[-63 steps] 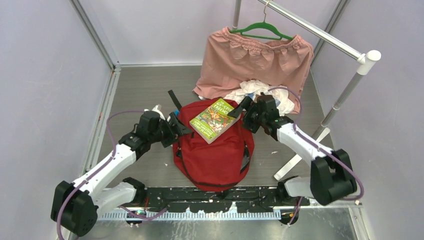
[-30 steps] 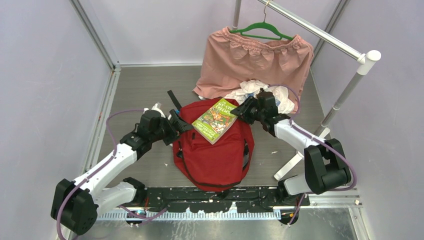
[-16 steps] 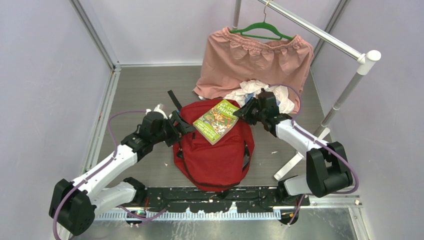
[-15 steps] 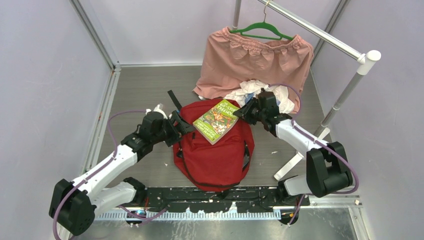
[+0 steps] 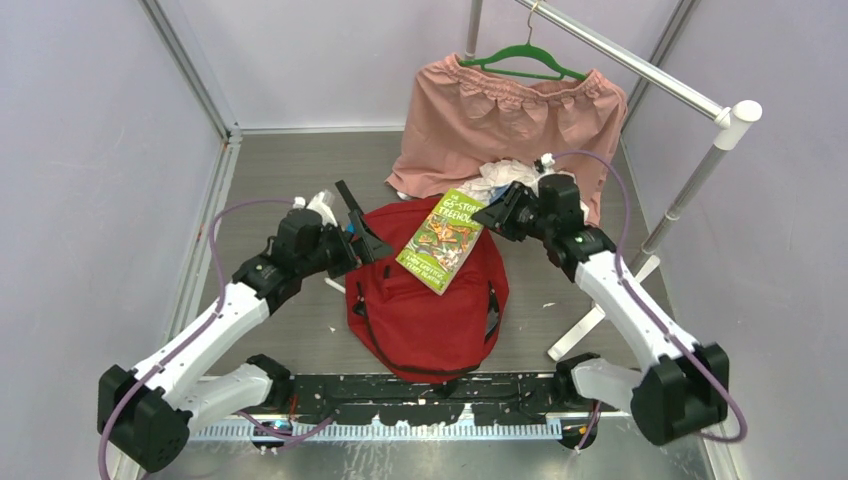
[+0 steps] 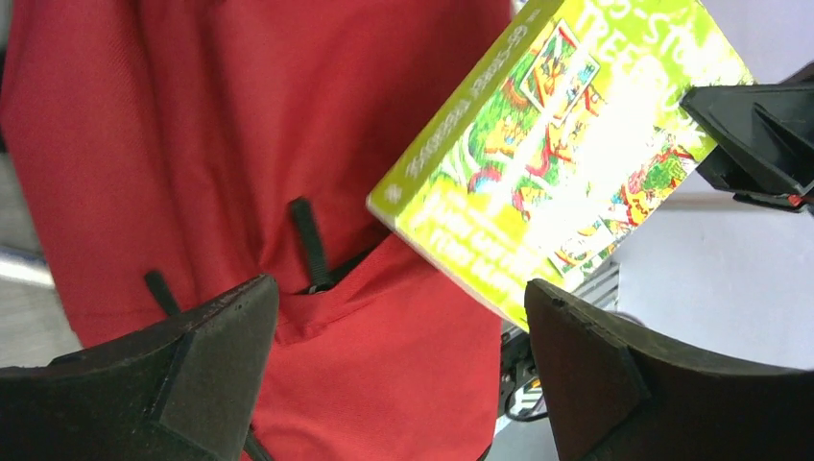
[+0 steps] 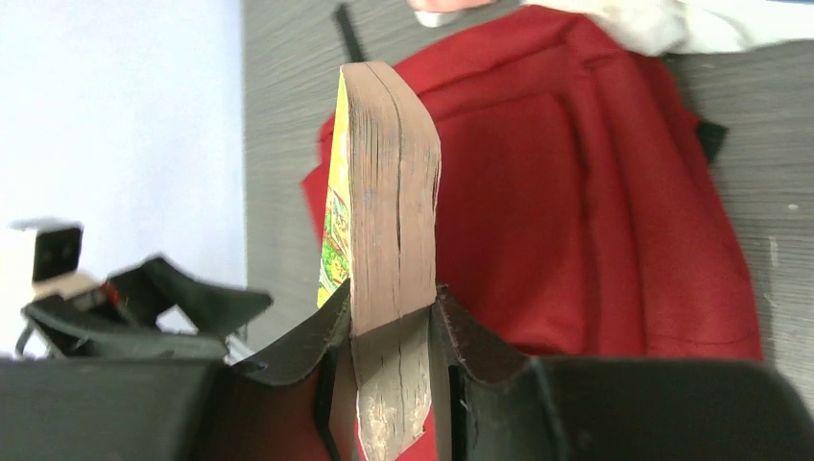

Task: Pack the student bag
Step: Pick up the book from the student bag.

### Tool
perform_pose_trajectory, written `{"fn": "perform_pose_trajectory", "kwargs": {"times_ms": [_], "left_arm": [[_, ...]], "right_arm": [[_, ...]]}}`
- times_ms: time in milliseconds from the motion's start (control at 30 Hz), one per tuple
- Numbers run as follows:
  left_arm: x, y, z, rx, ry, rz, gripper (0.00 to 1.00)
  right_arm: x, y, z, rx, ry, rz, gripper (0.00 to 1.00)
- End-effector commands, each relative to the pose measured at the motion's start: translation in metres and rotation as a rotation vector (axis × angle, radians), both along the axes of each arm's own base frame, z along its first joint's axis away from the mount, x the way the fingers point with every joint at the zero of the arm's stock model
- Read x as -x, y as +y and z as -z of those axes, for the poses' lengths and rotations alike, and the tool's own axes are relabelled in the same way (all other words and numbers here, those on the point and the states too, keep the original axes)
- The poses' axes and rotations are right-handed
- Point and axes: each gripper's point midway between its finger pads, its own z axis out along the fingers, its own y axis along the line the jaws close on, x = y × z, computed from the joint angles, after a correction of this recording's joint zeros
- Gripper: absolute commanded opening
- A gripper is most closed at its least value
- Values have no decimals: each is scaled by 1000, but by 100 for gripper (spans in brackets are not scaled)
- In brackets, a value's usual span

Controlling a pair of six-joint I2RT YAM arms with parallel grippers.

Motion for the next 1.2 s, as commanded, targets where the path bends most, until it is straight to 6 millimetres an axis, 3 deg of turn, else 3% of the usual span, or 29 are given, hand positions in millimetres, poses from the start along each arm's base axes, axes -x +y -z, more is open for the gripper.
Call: {"fn": "perform_pose_trajectory", "kwargs": {"times_ms": [0, 100, 300, 500, 600, 667, 733, 767, 800, 833, 867, 933, 967, 1067, 1167], "left_arm": [[10, -12, -64, -45, -251, 256, 100], [30, -28, -86, 19, -338, 423, 100], [57, -46, -98, 131, -344, 625, 100], [76, -64, -120, 345, -377, 742, 95], [73, -71, -117, 384, -338, 745, 89], [69, -75, -115, 395, -316, 730, 79], [58, -78, -114, 394, -300, 680, 50], [52, -78, -112, 380, -280, 648, 26], [45, -76, -109, 354, -261, 612, 4], [36, -73, -107, 317, -245, 560, 0], [27, -68, -104, 272, -229, 493, 0], [9, -53, -110, 204, -257, 344, 0], [1, -44, -115, 190, -277, 254, 0], [-19, -15, -135, 246, -362, -5, 0], [-28, 5, -156, 352, -429, -168, 0]], "right_arm": [[42, 21, -109, -129, -253, -229, 1], [74, 31, -126, -184, -275, -372, 1], [131, 47, -142, -254, -312, -645, 1], [153, 63, -139, -245, -313, -762, 1], [156, 74, -135, -235, -309, -801, 1], [156, 84, -132, -230, -295, -832, 1], [150, 91, -127, -205, -268, -825, 1], [144, 91, -123, -183, -247, -799, 4], [136, 90, -120, -153, -229, -753, 29], [127, 86, -114, -113, -209, -692, 55], [114, 78, -108, -63, -189, -590, 72], [88, 48, -92, 30, -126, -302, 82], [85, 37, -86, 26, -110, -210, 84], [96, 37, -90, -210, -144, -121, 95], [106, 39, -95, -421, -170, -62, 100]]}}
